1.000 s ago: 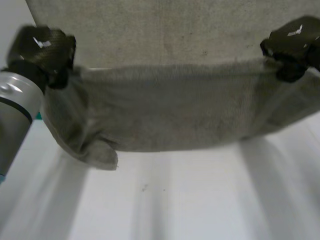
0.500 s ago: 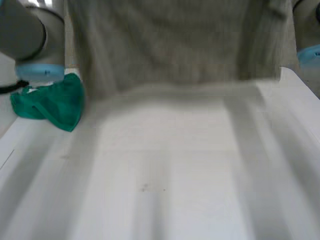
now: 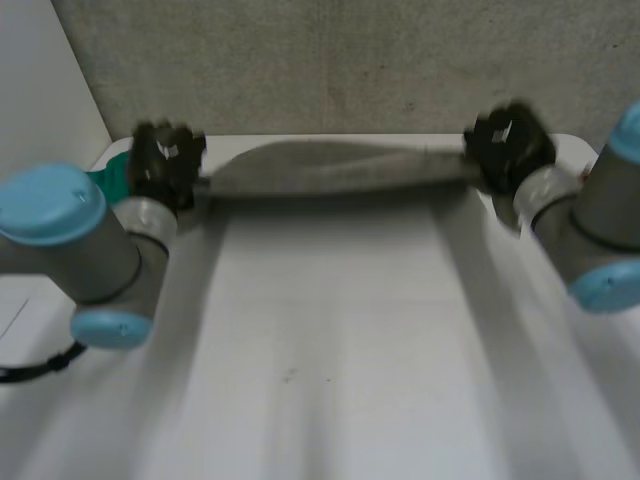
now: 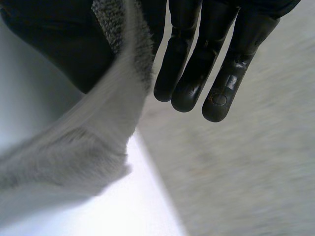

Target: Fold the laundry.

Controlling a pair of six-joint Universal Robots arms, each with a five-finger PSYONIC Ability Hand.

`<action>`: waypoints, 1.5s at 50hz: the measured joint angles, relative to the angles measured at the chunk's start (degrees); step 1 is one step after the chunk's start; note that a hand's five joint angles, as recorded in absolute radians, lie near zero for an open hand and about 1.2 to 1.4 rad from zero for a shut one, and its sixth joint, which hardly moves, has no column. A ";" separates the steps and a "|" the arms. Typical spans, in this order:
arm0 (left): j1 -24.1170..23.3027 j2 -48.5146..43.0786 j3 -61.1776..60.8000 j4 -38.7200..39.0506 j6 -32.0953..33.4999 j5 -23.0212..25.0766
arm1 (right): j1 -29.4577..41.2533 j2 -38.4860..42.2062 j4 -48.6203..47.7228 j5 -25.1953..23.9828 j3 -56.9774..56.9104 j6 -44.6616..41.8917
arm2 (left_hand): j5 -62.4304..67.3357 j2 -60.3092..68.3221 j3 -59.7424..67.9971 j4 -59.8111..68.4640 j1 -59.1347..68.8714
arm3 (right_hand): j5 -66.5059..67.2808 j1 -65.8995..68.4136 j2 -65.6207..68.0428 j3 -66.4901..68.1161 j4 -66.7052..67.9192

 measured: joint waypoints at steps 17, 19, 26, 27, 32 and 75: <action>-0.39 7.38 -16.87 -11.95 1.11 -0.48 | -2.56 -1.28 20.74 -1.96 11.79 -1.42 | -11.35 -13.66 -12.76 -13.09 -12.01 | 0.17 0.00 0.00 0.00 0.00; -0.43 8.74 -17.88 -12.99 1.11 -0.38 | -2.86 -2.19 21.16 -2.35 13.13 -1.42 | -18.65 -21.71 -21.27 -21.03 -19.11 | 0.23 0.00 0.00 0.00 0.00; 0.38 10.29 -17.24 -15.59 1.07 0.35 | -3.71 -3.24 19.38 -4.70 16.32 -1.26 | -42.99 -44.58 -44.07 -45.30 -40.46 | 0.25 0.00 0.00 0.00 0.00; 0.83 10.31 -16.78 -15.89 1.05 0.57 | -3.78 -3.24 18.98 -4.92 16.60 -1.22 | -43.09 -44.65 -44.20 -45.33 -40.46 | 0.25 0.00 0.00 0.00 0.00; 4.61 10.17 -14.52 -17.76 0.92 2.81 | -3.98 -3.22 17.22 -5.37 17.50 -1.04 | -43.09 -44.65 -44.20 -45.34 -40.45 | 0.27 0.00 0.00 0.00 0.00; 12.89 -3.67 1.25 -32.97 1.89 12.23 | -4.99 -3.58 16.54 -4.76 17.77 -0.36 | -0.47 -0.29 -0.62 -0.27 1.04 | 0.32 0.00 0.00 0.00 0.00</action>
